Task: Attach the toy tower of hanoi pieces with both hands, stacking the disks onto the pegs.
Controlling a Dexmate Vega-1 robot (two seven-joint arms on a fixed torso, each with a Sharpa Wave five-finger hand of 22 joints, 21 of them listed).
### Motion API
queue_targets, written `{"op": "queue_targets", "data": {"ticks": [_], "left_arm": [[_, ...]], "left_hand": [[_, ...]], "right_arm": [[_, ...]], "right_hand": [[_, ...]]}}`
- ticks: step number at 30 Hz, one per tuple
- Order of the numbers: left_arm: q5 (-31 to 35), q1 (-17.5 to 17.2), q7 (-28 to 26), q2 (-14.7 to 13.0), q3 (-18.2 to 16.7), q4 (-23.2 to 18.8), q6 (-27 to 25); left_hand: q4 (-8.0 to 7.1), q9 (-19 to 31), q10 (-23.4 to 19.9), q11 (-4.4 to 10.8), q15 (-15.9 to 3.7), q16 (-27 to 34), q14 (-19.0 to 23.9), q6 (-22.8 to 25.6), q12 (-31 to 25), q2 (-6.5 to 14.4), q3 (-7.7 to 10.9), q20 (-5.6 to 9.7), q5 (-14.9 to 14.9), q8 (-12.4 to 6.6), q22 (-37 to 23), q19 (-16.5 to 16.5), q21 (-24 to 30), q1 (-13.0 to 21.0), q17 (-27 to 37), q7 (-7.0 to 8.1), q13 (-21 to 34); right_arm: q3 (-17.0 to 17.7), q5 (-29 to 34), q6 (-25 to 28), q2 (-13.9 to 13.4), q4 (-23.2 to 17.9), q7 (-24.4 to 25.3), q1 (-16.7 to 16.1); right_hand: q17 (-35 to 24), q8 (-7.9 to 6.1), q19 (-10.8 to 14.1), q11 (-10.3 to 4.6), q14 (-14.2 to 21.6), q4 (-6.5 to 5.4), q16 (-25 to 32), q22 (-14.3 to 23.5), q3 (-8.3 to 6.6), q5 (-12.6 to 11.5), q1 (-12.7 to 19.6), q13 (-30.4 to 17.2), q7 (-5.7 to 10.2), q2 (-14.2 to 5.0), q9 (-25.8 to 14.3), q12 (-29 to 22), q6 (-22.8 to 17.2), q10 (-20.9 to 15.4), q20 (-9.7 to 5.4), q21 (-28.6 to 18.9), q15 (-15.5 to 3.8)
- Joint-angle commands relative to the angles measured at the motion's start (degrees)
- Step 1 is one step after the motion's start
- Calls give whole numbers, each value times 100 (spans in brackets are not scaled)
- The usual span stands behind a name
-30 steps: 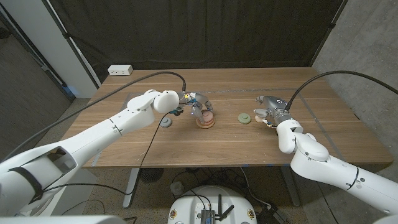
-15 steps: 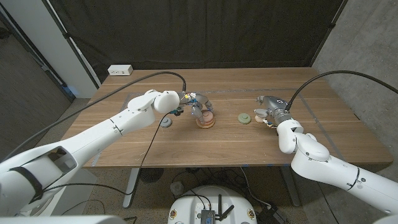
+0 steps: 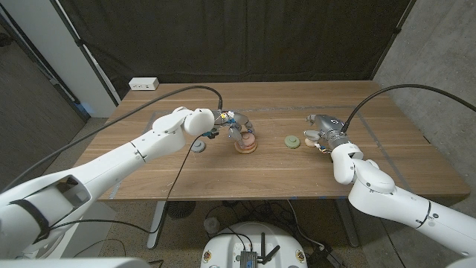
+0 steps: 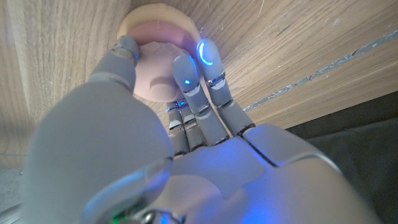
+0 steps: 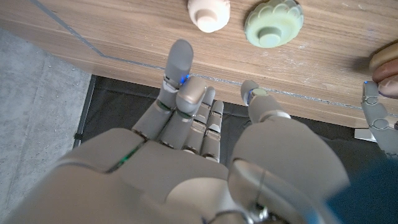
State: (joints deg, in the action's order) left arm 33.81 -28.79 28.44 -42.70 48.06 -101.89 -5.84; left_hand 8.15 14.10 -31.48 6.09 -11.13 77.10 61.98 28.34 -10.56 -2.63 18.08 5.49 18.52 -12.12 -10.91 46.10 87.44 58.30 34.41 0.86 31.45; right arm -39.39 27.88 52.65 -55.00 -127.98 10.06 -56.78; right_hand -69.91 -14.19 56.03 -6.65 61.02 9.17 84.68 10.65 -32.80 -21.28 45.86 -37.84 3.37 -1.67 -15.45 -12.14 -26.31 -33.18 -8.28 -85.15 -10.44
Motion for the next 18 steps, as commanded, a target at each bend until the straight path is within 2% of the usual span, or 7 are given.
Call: {"op": "queue_targets", "data": {"ticks": [1, 5, 12, 18], "left_arm": [[236, 170, 376, 19, 132, -46, -14], [260, 163, 405, 27, 120, -74, -24], [374, 203, 565, 31, 141, -129, -94], [494, 191, 652, 20, 154, -194, -153]], "left_hand": [[-5, 6, 9, 201, -145, -97, -114, -190, 31, -61, -53, 639, 5, 65, -5, -102, -35, -83, -104, -42, 66], [0, 1, 178, 199, -144, -127, -169, -360, 31, -98, -103, 635, -8, 102, -7, -189, -60, -149, -160, -48, 59], [11, -9, 487, 113, -142, -138, -242, -601, 49, -132, -161, 631, -24, 135, -14, -270, -74, -217, -197, -69, 50], [-10, -30, 857, 12, -141, -180, -415, -966, 46, -180, -249, 618, -51, 164, -6, -405, -135, -372, -243, -148, 16]], "right_arm": [[63, -53, -49, -14, -18, 73, -75], [75, -65, -48, -17, -21, 84, -89], [86, -86, -50, -6, -14, 115, -107], [68, -91, -31, 0, -17, 99, -93]], "right_hand": [[-29, -10, 52, 12, 45, 13, 29, 18, -47, -54, -15, -9, -5, -33, 2, -28, -82, -61, -425, 12, -199], [-34, -10, 59, 13, 53, 14, 39, 23, -50, -57, -18, -13, -6, -35, 2, -26, -87, -59, -425, 7, -199], [-38, -13, 55, 13, 62, 15, 51, 16, -56, -61, -21, -17, 1, -38, 3, -31, -99, -81, -425, 14, -198], [-41, -17, 62, 8, 67, 14, 62, 19, -60, -64, -25, -22, -6, -40, 3, -35, -113, -100, -425, 10, -198]]}}
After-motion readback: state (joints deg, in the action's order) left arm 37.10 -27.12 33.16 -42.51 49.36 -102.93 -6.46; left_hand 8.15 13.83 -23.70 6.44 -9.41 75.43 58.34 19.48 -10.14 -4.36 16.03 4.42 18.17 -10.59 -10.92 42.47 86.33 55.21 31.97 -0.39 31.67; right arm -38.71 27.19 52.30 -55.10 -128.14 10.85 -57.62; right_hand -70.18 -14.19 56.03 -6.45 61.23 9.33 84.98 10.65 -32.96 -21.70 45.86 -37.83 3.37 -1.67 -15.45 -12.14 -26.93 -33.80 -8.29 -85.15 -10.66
